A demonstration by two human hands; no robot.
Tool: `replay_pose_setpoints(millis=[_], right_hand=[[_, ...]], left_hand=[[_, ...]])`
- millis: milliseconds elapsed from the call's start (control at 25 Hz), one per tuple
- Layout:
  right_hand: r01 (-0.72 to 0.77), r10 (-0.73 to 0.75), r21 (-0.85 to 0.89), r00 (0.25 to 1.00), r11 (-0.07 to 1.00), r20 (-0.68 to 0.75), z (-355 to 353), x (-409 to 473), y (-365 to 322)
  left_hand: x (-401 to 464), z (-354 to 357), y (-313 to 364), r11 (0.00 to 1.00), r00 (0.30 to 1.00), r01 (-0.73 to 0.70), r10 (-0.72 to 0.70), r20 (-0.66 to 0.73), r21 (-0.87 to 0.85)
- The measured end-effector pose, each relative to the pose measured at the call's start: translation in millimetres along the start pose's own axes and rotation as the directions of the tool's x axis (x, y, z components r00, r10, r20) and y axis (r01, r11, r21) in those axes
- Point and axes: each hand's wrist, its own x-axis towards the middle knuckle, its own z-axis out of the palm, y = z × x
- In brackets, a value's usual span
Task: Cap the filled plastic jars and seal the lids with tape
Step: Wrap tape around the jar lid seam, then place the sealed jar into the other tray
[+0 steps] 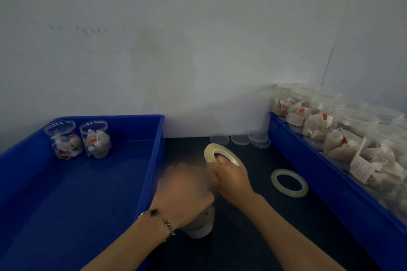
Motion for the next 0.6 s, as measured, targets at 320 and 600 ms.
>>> replay_pose_setpoints(millis=[320, 600], right_hand=[[-0.318, 0.319, -0.030, 0.945, 0.948, 0.072, -9.6, 12.5, 45.6], [-0.098, 0.192, -0.215, 0.857, 0.972, 0.478, 37.0, -21.2, 33.2]], left_hand=[[-14.2, -6.8, 28.9, 0.917, 0.934, -0.117, 0.233, 0.271, -0.382], [0.3, 11.9, 1.3, 0.970, 0.910, -0.195, 0.124, 0.396, 0.146]])
